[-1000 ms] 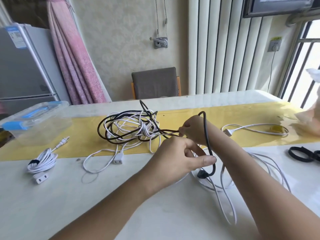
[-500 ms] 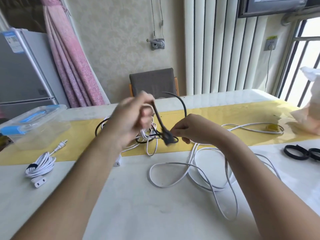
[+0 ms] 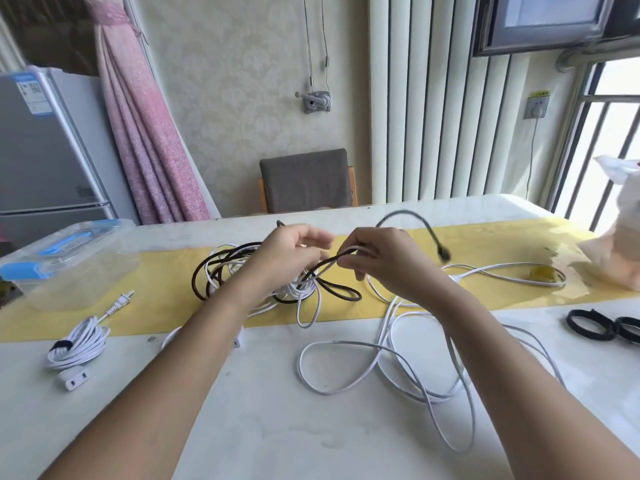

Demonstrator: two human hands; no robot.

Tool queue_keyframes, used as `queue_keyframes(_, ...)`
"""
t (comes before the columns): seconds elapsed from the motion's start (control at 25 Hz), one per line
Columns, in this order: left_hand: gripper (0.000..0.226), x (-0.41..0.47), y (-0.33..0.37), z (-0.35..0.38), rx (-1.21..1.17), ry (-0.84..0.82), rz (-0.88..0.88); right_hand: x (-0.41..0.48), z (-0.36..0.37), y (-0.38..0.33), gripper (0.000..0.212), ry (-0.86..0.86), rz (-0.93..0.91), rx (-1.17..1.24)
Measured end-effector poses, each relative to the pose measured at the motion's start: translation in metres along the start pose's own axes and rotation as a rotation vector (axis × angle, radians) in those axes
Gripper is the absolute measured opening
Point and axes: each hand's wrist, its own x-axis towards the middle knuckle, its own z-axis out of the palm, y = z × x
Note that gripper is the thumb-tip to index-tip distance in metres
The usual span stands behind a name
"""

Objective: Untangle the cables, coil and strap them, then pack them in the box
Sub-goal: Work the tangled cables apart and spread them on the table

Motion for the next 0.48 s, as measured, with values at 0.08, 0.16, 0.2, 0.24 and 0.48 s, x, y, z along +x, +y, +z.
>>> queue_keyframes(0.08, 0.012, -0.026, -0.008, 0.006, 0.033, 0.146, 0.040, 0.002, 0.002, 0.001, 0.004, 0.011, 0.027, -0.022)
queue_keyframes(0.16, 0.025, -0.042, -0.014, 0.020, -0.053, 0.064, -0.035, 0.005, 0.002, 0.004, 0.009, 0.062, 0.071, -0.117)
queue_keyframes(0.2, 0.025, -0.045, -0.016, 0.029, -0.108, -0.020, -0.076, 0.006, 0.000, 0.005, 0.015, 0.098, 0.105, -0.213)
queue_keyframes(0.24, 0.021, -0.045, -0.017, 0.037, -0.177, -0.078, -0.113, 0.007, -0.003, 0.008, 0.019, 0.126, 0.136, -0.346)
queue_keyframes(0.48, 0.027, -0.024, -0.014, 0.060, -0.148, -0.143, -0.281, 0.002, -0.016, 0.022, 0.011, 0.068, 0.106, -0.547)
